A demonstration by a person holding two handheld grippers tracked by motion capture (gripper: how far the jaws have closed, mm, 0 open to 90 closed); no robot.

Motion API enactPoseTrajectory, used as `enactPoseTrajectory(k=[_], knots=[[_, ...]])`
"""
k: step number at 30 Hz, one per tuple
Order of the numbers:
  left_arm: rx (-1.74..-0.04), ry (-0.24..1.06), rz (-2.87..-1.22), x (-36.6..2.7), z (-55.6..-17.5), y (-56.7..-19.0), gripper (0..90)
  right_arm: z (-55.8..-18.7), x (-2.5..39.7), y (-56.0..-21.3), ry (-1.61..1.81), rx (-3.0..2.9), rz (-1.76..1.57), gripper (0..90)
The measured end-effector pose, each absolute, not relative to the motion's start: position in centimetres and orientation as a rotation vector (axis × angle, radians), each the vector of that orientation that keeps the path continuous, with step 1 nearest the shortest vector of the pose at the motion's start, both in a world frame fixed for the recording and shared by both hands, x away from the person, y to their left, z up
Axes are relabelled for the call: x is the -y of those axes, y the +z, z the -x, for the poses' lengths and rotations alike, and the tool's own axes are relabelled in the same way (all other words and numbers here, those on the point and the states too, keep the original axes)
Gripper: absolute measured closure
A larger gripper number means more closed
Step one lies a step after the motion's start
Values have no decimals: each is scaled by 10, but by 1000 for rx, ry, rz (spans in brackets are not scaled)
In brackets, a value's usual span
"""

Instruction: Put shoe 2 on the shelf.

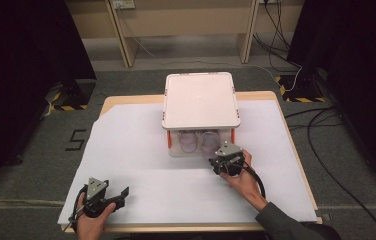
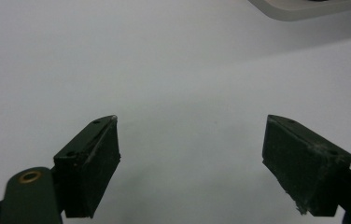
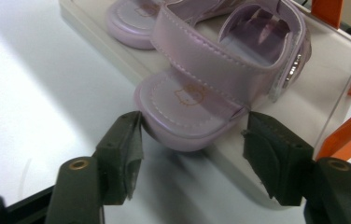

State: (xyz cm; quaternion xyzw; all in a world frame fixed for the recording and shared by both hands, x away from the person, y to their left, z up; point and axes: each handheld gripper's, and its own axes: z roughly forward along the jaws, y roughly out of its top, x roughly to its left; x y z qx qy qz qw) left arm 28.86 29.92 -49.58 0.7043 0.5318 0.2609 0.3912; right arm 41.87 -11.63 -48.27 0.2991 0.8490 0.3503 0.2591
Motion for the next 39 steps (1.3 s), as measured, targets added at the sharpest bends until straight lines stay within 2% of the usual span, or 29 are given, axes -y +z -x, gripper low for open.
enactPoseTrajectory(k=[1, 2, 3, 4, 21, 25, 32, 39], knots=[[-1351, 663, -1789, -299, -289, -496, 185, -420, 116, -483, 948, -2304, -807, 401], [-1350, 665, -1789, -299, -289, -496, 184, -423, 116, -482, 942, -2301, -807, 445], [-1350, 665, -1792, -299, -289, -496, 185, -425, 117, -482, 975, -2316, -792, 543], [-1350, 665, -1793, -299, -289, -496, 184, -428, 117, -481, 988, -2304, -794, 553], [-1356, 663, -1803, -299, -290, -498, 185, -452, 104, -485, 1000, -2309, -810, 530], [-1352, 662, -1799, -299, -289, -497, 184, -449, 107, -484, 1029, -2320, -869, 398], [-1349, 662, -1798, -299, -289, -497, 185, -432, 123, -468, 1129, -2321, -933, 308], [-1349, 660, -1793, -300, -288, -496, 185, -404, 152, -462, 1216, -2316, -1003, 260]])
